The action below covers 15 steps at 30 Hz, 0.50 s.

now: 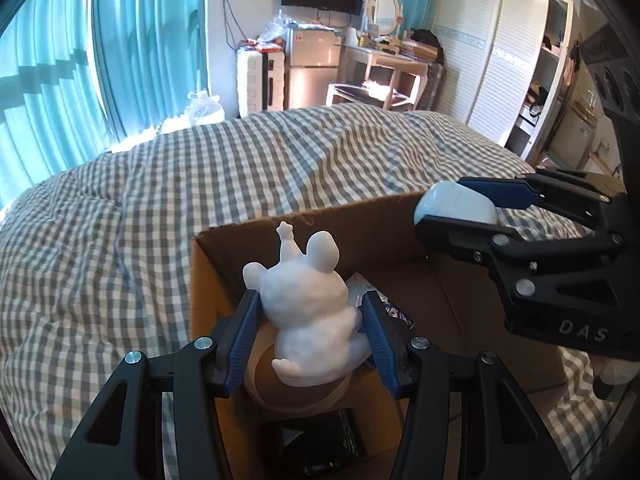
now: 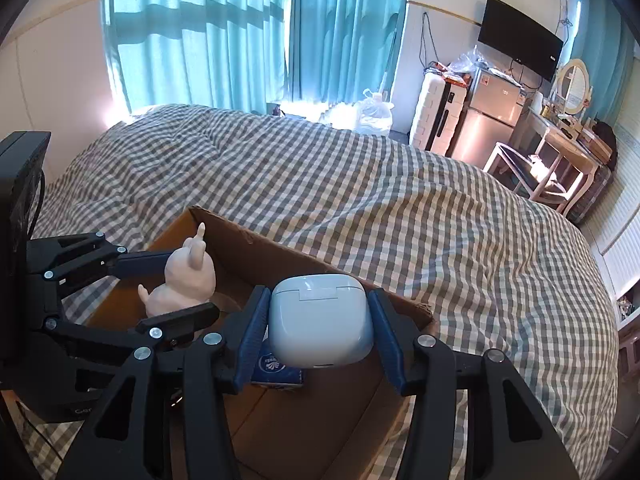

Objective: Organize objects
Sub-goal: 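Carry the plush toy and earbud case over the box with both tools, then lower both items into the box and open both tools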

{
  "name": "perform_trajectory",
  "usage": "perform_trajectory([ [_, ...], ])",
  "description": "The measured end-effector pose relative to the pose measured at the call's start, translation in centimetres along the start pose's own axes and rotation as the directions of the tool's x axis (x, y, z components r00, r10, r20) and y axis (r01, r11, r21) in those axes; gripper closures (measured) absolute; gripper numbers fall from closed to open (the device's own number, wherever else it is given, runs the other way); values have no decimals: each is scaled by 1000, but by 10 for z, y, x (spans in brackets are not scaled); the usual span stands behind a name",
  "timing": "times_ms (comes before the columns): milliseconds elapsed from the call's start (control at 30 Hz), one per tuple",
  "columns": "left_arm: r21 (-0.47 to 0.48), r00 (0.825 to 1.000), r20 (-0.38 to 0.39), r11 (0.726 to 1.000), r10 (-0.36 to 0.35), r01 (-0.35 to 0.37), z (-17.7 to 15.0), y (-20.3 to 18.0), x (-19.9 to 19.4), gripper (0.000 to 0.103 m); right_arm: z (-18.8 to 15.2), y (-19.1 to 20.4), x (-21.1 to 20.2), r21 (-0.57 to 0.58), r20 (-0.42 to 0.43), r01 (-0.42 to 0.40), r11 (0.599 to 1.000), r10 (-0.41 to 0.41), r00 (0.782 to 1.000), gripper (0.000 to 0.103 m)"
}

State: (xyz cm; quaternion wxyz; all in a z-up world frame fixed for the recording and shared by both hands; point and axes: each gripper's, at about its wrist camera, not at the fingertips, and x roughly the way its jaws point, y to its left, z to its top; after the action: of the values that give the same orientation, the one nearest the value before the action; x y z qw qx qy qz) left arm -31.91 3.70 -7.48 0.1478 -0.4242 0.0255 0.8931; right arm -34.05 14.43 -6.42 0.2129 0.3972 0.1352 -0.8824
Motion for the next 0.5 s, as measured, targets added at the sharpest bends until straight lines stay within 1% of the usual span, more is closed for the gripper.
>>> perform_trajectory([
  [133, 32, 1000, -15, 999, -14, 15, -3, -5, 8, 50, -3, -3, 11, 10, -9, -5, 1000, 6, 1000, 52],
  [267, 45, 999, -18, 998, -36, 37, -5, -7, 10, 50, -6, -1, 17, 1, -24, -14, 1000, 14, 1000, 52],
  [333, 51, 999, -32, 998, -42, 44, -5, -9, 12, 50, -7, -2, 18, 4, -26, -14, 1000, 14, 1000, 52],
  [433, 44, 998, -48, 998, -34, 36, -4, -9, 16, 50, -7, -3, 17, 8, -26, -12, 1000, 12, 1000, 52],
  [500, 33, 997, -57, 998, -47, 49, -3, -8, 18, 50, -7, -4, 15, 10, -27, -14, 1000, 15, 1000, 52],
])
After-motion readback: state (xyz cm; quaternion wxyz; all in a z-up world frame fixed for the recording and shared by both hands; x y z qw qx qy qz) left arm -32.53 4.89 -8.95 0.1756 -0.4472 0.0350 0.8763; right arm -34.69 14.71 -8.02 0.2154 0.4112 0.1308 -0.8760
